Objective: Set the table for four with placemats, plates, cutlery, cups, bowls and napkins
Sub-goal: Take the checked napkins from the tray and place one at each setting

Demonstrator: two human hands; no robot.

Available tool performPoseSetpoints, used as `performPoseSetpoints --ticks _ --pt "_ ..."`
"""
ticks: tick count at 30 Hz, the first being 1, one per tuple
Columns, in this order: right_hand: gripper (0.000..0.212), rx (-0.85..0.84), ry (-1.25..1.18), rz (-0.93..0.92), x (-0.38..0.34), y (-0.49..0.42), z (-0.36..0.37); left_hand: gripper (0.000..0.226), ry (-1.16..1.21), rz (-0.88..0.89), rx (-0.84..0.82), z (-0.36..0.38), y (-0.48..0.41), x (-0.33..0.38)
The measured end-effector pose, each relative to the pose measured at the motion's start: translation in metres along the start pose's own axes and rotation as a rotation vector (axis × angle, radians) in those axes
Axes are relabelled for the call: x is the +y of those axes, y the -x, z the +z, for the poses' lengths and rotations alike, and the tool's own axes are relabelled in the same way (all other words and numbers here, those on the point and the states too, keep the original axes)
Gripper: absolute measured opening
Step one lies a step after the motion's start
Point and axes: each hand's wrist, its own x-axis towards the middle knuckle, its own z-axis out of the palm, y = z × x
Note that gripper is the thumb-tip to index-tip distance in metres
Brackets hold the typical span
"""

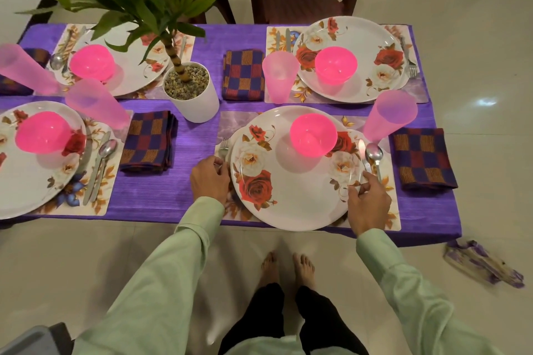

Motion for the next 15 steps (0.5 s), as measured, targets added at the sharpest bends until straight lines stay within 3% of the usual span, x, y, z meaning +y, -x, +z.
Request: performPoseSetpoints --ticks 9,12,15 --pt "0.042 -0.032 -0.023 -0.006 0.002 -0.001 -0.002 0.019 0.096 0.0 0.081 -0.005 0.005 0.003" --pt "0.04 -0.035 -0.035 -0.008 0.002 -0.001 -0.002 0.018 0.184 0.037 0.128 -0.006 0.017 0.025" --pt "0.039 -0.034 -0.037 -0.019 0.003 -0.002 -0.005 0.018 0.301 0.043 0.062 0.006 0.034 0.062"
